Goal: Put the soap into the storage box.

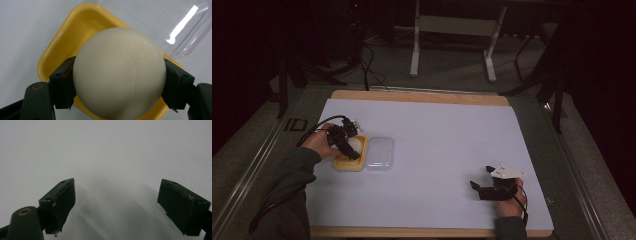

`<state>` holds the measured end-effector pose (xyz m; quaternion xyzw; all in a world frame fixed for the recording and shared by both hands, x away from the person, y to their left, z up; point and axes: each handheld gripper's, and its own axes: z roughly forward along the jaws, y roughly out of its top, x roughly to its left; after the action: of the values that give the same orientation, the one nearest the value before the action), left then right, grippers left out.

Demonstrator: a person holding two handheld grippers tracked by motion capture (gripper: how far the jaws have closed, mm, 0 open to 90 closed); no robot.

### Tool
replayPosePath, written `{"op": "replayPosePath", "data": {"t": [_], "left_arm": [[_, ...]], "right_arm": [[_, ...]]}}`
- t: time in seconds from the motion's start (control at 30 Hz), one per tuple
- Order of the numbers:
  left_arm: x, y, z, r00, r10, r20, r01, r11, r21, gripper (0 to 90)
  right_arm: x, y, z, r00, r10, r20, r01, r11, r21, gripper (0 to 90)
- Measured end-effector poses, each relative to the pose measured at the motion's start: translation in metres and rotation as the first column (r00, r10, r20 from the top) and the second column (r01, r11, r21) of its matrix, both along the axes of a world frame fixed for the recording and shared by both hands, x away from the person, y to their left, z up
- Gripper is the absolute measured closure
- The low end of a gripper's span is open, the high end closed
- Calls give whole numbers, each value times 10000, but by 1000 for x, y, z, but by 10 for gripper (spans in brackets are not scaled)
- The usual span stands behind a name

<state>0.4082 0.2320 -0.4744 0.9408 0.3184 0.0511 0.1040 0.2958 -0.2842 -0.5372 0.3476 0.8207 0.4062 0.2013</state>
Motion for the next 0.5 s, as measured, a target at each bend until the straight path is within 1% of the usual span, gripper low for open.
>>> {"op": "replayPosePath", "data": {"t": [0.03, 0.13, 0.23, 0.4, 0.43, 0.47, 0.5], "left_arm": [[0, 1, 0, 10000, -71, -5, 71, 10000, 50, 257], [0, 2, -2, 10000, -22, -30, 22, 9999, 104, 257], [0, 2, -5, 10000, 28, -78, -27, 10000, 70, 257], [1, 4, -11, 9999, 42, -159, -39, 9999, 164, 257], [1, 4, -12, 9997, 115, -199, -112, 9999, 132, 257], [2, 4, -13, 9998, 71, -162, -68, 9998, 183, 257], [2, 4, -14, 9997, 140, -191, -137, 9998, 155, 257]], "right_arm": [[0, 0, 0, 10000, -1, 3, 1, 10000, 0, 145], [0, 0, 0, 10000, -1, -4, 1, 10000, -4, 145], [0, 0, 0, 10000, -2, 2, 2, 10000, -7, 145], [0, 0, 0, 10000, -1, 1, 1, 10000, 2, 145], [0, 0, 0, 10000, 5, -2, -5, 10000, 3, 145], [0, 0, 0, 10000, 0, 2, 0, 10000, -1, 145], [0, 0, 0, 10000, -1, 0, 1, 10000, -7, 145]]}}
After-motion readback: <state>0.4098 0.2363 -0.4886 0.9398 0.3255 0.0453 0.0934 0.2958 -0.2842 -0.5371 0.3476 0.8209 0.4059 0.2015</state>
